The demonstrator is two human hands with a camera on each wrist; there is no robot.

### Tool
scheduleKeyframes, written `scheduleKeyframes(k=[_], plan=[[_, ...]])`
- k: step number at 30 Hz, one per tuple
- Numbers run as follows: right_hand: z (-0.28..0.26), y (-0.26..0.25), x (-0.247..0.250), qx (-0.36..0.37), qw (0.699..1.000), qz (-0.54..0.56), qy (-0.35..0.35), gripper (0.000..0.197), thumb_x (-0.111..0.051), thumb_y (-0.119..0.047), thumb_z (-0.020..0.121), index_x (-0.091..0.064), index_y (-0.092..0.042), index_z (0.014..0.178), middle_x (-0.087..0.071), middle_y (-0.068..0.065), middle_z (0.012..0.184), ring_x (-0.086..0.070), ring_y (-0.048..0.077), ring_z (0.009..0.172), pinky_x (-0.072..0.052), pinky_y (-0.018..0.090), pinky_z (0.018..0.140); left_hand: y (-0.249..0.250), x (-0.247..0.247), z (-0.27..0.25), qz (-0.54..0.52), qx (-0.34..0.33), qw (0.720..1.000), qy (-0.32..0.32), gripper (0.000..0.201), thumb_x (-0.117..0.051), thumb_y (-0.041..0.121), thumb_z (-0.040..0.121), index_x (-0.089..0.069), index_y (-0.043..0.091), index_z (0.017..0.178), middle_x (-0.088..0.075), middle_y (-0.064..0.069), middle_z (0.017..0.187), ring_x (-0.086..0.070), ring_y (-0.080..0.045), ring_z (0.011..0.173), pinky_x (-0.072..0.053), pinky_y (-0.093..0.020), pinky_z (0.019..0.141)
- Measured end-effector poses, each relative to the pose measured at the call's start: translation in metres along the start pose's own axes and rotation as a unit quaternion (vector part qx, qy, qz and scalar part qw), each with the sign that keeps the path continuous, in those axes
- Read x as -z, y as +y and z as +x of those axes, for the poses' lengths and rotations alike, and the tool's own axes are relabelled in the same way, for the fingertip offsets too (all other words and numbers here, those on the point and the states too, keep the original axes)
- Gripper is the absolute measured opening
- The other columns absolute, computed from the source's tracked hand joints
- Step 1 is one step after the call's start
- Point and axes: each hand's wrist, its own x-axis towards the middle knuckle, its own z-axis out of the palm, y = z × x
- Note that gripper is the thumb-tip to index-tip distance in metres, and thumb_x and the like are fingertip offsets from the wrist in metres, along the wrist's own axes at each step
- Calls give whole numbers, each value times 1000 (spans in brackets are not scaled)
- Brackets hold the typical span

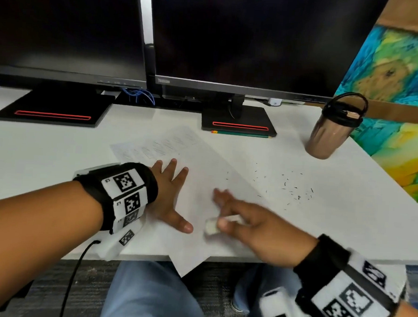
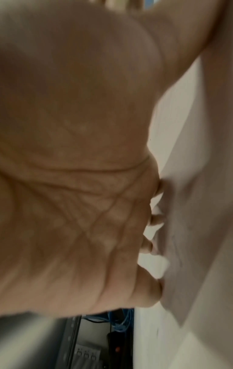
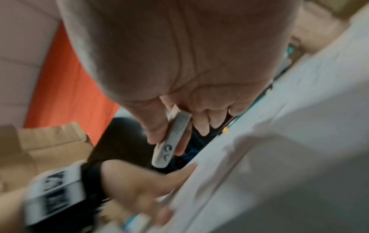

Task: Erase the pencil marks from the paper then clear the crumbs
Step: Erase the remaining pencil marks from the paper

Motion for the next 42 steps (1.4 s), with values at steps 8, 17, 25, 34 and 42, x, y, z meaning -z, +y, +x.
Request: scheduleKeyframes(k=[8, 17, 25, 34, 42], plan=[[1, 23, 30, -102, 992, -58, 46, 14, -57, -33, 95, -64, -20, 97, -9, -10, 162, 5, 0, 147, 6, 35, 122, 0, -4, 2, -9, 9, 1000, -6, 137, -52, 91, 66, 38, 25, 146, 40, -7, 155, 23, -37, 148, -1, -59, 119], [5, 4, -15, 0, 997, -35, -62, 8, -53, -32, 97, -58, -31, 92, -11, -16, 159, 6, -5, 145, 12, 22, 116, 4, 1, -1, 0, 6, 1000, -10, 137, -52, 91, 66, 37, 24, 146, 39, -8, 156, 21, -36, 149, -3, -58, 119], [12, 5, 30, -70, 995, -40, 58, 16, -58, -31, 95, -65, -18, 99, -18, -13, 159, -4, -6, 145, -4, 28, 121, 6, 1, -8, 3, -4, 1000, -15, 136, -53, 89, 68, 36, 24, 147, 38, -9, 156, 22, -38, 148, -4, -57, 119], [51, 3, 53, -142, 983, -119, -2, 33, -57, -37, 94, -64, -9, 112, -13, 0, 162, -8, 13, 149, -11, 29, 116, 5, -4, -12, 4, -25, 1000, -14, 135, -56, 87, 69, 36, 25, 147, 40, -9, 155, 25, -38, 147, -1, -59, 119], [66, -22, 34, -123, 974, -171, -83, 52, -46, -32, 101, -37, -8, 146, -26, 6, 159, -23, 20, 146, -18, 29, 115, -5, -7, -8, 7, -42, 999, -27, 138, -59, 88, 65, 39, 32, 145, 44, -4, 153, 29, -37, 145, -2, -62, 119]])
